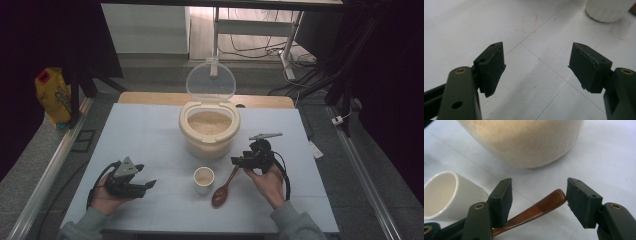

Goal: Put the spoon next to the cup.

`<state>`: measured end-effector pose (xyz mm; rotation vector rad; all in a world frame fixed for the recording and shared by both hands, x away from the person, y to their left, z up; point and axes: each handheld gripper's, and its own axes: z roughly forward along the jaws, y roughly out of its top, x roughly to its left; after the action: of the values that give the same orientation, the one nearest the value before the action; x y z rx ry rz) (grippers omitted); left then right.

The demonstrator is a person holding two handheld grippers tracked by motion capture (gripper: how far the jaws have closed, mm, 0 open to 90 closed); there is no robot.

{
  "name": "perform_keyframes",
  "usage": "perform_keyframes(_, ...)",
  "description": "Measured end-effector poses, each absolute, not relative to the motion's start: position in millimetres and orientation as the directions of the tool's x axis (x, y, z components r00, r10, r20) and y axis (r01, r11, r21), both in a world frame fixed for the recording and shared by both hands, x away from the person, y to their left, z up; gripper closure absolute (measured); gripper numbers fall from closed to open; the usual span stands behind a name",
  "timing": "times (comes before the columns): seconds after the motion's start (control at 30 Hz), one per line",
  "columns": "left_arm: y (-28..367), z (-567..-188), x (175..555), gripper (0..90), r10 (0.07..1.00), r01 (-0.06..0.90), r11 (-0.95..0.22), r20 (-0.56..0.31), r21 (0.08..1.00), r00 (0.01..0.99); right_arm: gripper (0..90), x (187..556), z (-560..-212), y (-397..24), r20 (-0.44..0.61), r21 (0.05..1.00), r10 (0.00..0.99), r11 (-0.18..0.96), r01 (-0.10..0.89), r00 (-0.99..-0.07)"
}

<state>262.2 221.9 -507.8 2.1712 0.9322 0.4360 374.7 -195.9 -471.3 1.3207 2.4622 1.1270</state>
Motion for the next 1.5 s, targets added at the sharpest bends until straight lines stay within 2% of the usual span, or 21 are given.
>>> perform_keyframes(0.23,222,-508,262,27.9,0.731,0.487,-0.478,0.025,0.731,0.682,36.8,380,-471,-205,0.242,0.673,0.774,0.301,0.676,-0.585)
perform_keyframes(0.47,222,-507,261,27.9,0.732,0.486,-0.476,0.024,0.733,0.681,37.8,370,-472,-208,0.247,0.661,0.731,0.353,0.662,-0.636)
perform_keyframes(0.87,222,-507,260,27.9,0.731,0.486,-0.475,0.022,0.734,0.682,36.8,344,-482,-238,0.204,0.684,0.684,0.413,0.602,-0.701)
perform_keyframes(1.5,222,-507,260,27.8,0.731,0.484,-0.473,0.021,0.736,0.683,38.2,319,-494,-287,0.15,0.709,0.701,0.415,0.57,-0.697)
